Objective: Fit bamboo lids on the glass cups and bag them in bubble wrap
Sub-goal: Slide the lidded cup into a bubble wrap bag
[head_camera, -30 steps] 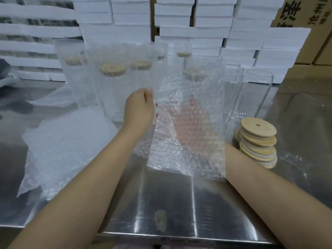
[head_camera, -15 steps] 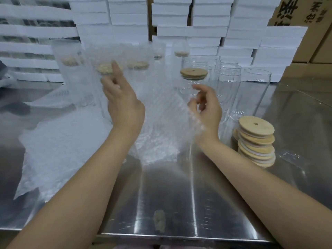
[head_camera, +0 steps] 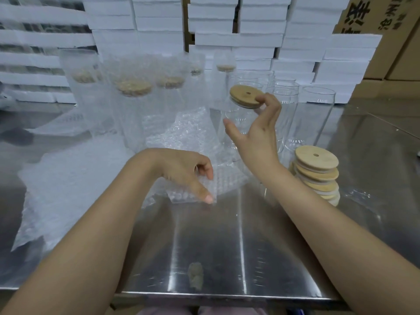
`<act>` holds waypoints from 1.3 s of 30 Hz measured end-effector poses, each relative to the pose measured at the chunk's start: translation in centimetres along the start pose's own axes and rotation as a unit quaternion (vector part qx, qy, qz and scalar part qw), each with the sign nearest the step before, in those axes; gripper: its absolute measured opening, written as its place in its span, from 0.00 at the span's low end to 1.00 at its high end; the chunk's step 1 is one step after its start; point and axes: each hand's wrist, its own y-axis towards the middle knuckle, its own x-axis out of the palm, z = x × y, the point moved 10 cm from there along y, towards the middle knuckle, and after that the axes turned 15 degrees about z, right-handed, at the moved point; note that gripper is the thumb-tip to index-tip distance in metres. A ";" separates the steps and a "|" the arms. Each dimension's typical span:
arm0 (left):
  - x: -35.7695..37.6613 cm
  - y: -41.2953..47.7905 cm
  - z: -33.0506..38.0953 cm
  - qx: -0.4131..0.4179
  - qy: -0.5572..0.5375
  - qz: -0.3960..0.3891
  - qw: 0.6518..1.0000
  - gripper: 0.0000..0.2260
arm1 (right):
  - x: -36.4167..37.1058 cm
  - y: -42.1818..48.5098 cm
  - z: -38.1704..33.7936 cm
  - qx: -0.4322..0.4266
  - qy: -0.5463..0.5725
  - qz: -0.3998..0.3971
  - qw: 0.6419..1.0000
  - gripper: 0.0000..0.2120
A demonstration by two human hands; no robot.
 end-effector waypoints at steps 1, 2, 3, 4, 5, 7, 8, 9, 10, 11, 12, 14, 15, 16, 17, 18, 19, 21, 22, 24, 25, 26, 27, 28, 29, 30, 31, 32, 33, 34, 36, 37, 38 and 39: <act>0.0 0.2 0.1 0.001 0.005 0.010 1.000 0.18 | -0.1 -0.1 0.1 0.009 0.010 0.001 1.000 0.32; -0.1 0.5 0.3 0.005 -0.002 0.025 1.000 0.15 | -0.2 -0.1 0.2 0.013 0.017 0.004 1.000 0.32; -0.5 0.7 0.5 0.010 -0.018 0.047 0.999 0.11 | -0.5 -0.1 0.1 0.010 0.019 0.009 1.000 0.32; -1.0 0.9 0.5 0.014 -0.035 0.070 0.997 0.06 | -0.9 -0.1 -0.1 0.004 0.023 0.019 1.000 0.32; -1.5 1.0 0.5 0.017 -0.045 0.093 0.994 0.03 | -1.4 0.0 -0.4 -0.005 0.030 0.033 0.999 0.32; -2.6 1.1 0.1 0.014 -0.054 0.143 0.988 0.07 | -2.6 0.1 -1.2 -0.021 0.051 0.076 0.996 0.33; -3.2 1.1 -0.2 0.007 -0.060 0.169 0.984 0.09 | -3.2 0.2 -1.6 -0.025 0.067 0.102 0.992 0.34; -3.8 1.1 -0.3 0.000 -0.066 0.196 0.978 0.09 | -3.8 0.3 -2.0 -0.030 0.085 0.127 0.988 0.35; -4.4 1.1 -0.5 -0.007 -0.074 0.227 0.971 0.09 | -4.5 0.5 -2.5 -0.038 0.104 0.151 0.982 0.35; -5.1 1.1 -0.7 -0.016 -0.085 0.266 0.960 0.08 | -5.1 0.6 -2.9 -0.044 0.122 0.174 0.976 0.35; -5.8 1.0 -0.9 -0.026 -0.103 0.308 0.946 0.07 | -5.7 0.8 -3.1 -0.044 0.140 0.193 0.970 0.35; -6.4 0.7 -1.1 -0.042 -0.152 0.367 0.917 0.04 | -6.5 1.2 -3.2 -0.016 0.180 0.223 0.958 0.32; -6.3 0.7 -1.1 -0.049 -0.168 0.383 0.907 0.03 | -6.9 1.4 -3.0 0.012 0.204 0.239 0.949 0.31; -6.0 0.8 -0.9 -0.055 -0.170 0.393 0.902 0.03 | -7.2 1.6 -2.9 0.042 0.229 0.256 0.938 0.30; -5.6 0.8 -0.7 -0.058 -0.165 0.402 0.899 0.02 | -7.3 1.8 -2.7 0.073 0.255 0.271 0.925 0.28; -5.3 0.9 -0.5 -0.057 -0.161 0.410 0.896 0.02 | -7.2 1.9 -2.2 0.112 0.280 0.279 0.912 0.26; -5.2 0.9 -0.3 -0.055 -0.166 0.418 0.891 0.02 | -6.8 1.9 -1.4 0.166 0.306 0.277 0.895 0.25; -5.3 0.9 -0.5 -0.054 -0.216 0.431 0.875 0.05 | -5.1 1.1 0.8 0.285 0.344 0.254 0.858 0.23; -5.4 0.9 -0.9 -0.060 -0.256 0.431 0.863 0.07 | -4.5 0.6 1.6 0.322 0.337 0.247 0.850 0.23; -5.5 1.1 -1.7 -0.077 -0.344 0.418 0.837 0.09 | -4.3 0.0 2.3 0.330 0.290 0.243 0.865 0.23; -5.6 1.1 -2.0 -0.085 -0.377 0.414 0.824 0.09 | -4.4 0.0 2.1 0.309 0.267 0.240 0.881 0.23; -5.7 1.0 -2.2 -0.094 -0.401 0.417 0.810 0.10 | -4.5 0.0 1.7 0.280 0.249 0.234 0.897 0.23; -5.9 0.8 -2.6 -0.103 -0.420 0.423 0.796 0.10 | -4.6 0.2 1.4 0.248 0.233 0.225 0.913 0.24; -6.1 0.6 -2.8 -0.109 -0.437 0.429 0.783 0.10 | -4.5 0.3 1.1 0.221 0.217 0.215 0.926 0.24; -6.2 0.5 -3.0 -0.112 -0.448 0.431 0.776 0.10 | -4.5 0.3 0.9 0.199 0.200 0.206 0.937 0.25; -6.3 0.5 -3.0 -0.111 -0.443 0.428 0.780 0.10 | -4.5 0.3 0.7 0.184 0.184 0.200 0.945 0.26; -6.2 0.6 -2.8 -0.109 -0.419 0.419 0.798 0.10 | -4.5 0.2 0.5 0.170 0.170 0.194 0.951 0.26; -6.0 0.9 -2.5 -0.108 -0.384 0.403 0.824 0.11 | -4.4 0.1 0.3 0.160 0.162 0.189 0.955 0.27; -5.5 1.2 -2.1 -0.111 -0.355 0.378 0.848 0.12 | -4.3 0.0 0.2 0.152 0.157 0.183 0.958 0.28; -4.7 1.5 -1.7 -0.117 -0.342 0.348 0.865 0.13 | -4.2 -0.1 0.1 0.146 0.155 0.177 0.961 0.28; -3.7 1.9 -1.3 -0.121 -0.353 0.314 0.873 0.13 | -3.9 -0.2 0.0 0.138 0.147 0.160 0.966 0.28; -3.7 1.9 -1.3 -0.115 -0.361 0.320 0.868 0.12 | -3.8 -0.3 0.0 0.136 0.142 0.152 0.969 0.28; -4.0 1.8 -1.5 -0.107 -0.366 0.334 0.862 0.10 | -3.7 -0.3 0.0 0.136 0.141 0.147 0.969 0.28; -4.4 1.7 -1.7 -0.101 -0.373 0.351 0.853 0.09 | -3.6 -0.3 0.0 0.139 0.146 0.144 0.969 0.28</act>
